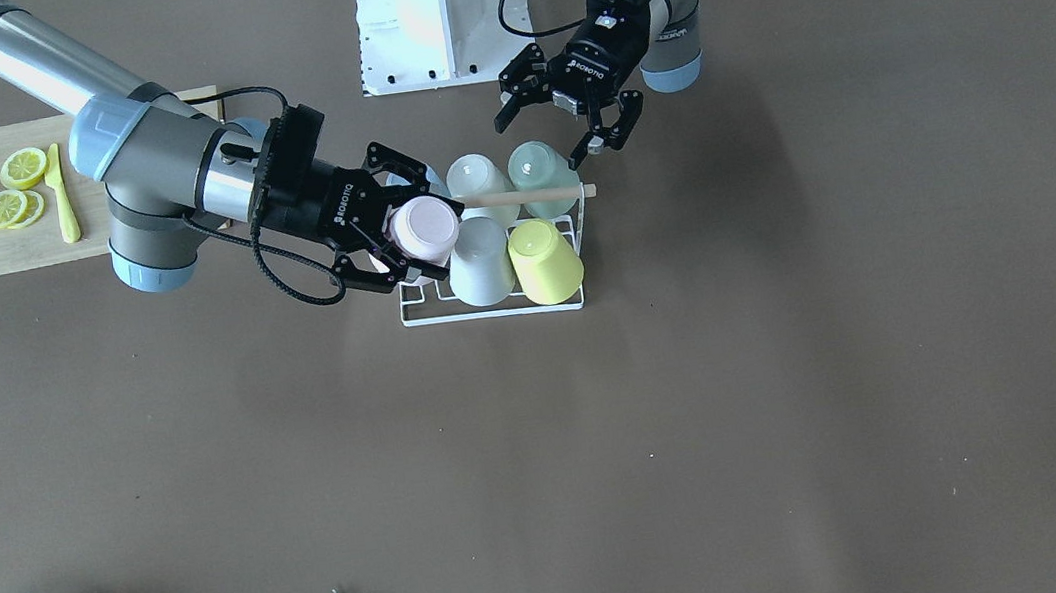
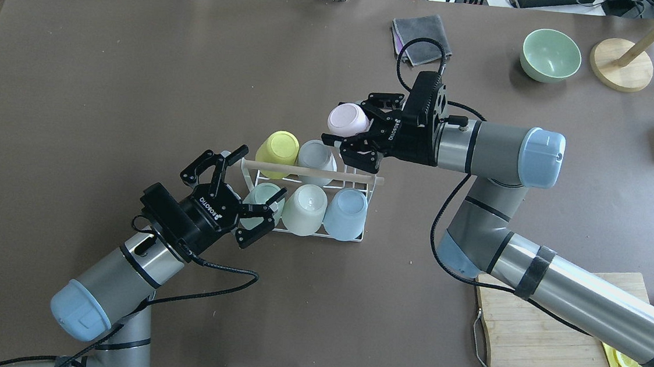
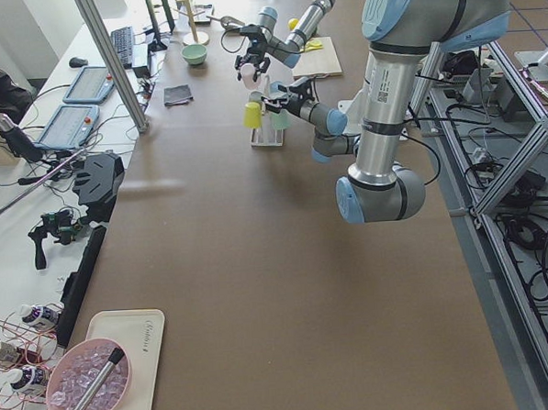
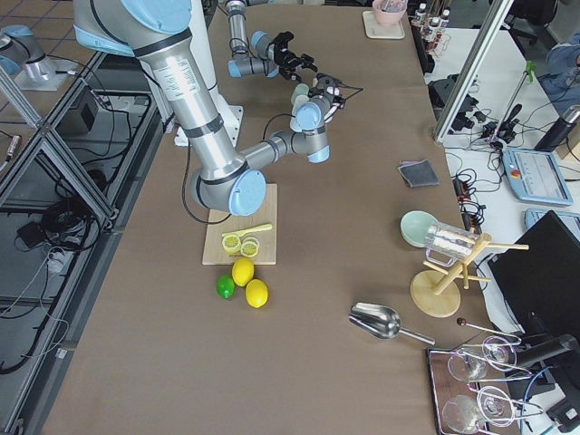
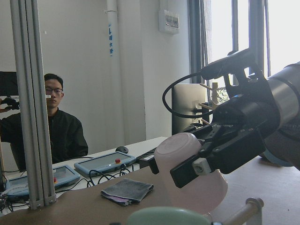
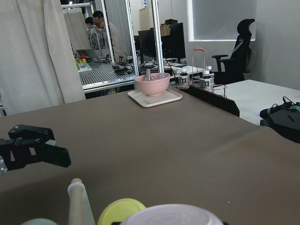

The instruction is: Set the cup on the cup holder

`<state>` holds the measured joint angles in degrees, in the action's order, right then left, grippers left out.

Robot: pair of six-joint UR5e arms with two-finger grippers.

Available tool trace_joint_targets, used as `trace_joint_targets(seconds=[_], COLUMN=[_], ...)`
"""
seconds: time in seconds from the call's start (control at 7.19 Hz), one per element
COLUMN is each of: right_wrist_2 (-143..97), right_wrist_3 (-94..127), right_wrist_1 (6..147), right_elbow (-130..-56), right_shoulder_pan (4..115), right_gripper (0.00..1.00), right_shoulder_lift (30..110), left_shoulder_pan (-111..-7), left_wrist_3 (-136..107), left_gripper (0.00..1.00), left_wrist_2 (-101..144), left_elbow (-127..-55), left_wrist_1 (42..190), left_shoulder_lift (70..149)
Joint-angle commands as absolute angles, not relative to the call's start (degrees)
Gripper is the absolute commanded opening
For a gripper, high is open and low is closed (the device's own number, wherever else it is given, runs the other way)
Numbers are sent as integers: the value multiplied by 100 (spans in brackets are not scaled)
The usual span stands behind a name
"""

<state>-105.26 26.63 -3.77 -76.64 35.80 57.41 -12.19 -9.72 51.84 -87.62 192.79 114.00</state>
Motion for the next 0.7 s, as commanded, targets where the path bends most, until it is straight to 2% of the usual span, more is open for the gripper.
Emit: trace_joint_targets(seconds=[0.0, 0.14, 0.28, 0.42, 0.56], right_wrist_2=[-10521, -10512, -10460, -10381, -10371], right_wrist_3=[2663, 2663, 2672, 2672, 2672], right_wrist_1=[-378, -378, -378, -395, -413], right_elbow=[-7664, -7664, -7664, -7664, -7664], right_shoulder_pan=[3577, 3568, 3542, 3516, 3498], right_gripper=[0, 9, 88, 100, 100], right_shoulder_lift=[5739, 5739, 5722, 5748, 5748], left_shoulder_pan=[-1213, -1291, -1510, -1694, -1992], left_wrist_3=[-967, -984, -984, -1010, -1028], left_gripper=[98, 98, 98, 98, 98], left_wrist_2=[5186, 5194, 5229, 5247, 5491], left_elbow=[-8780, -8989, -9365, -9691, -10182], left_wrist_1=[19344, 19397, 19345, 19249, 18682], left_shoulder_lift=[11391, 11391, 11365, 11260, 11015])
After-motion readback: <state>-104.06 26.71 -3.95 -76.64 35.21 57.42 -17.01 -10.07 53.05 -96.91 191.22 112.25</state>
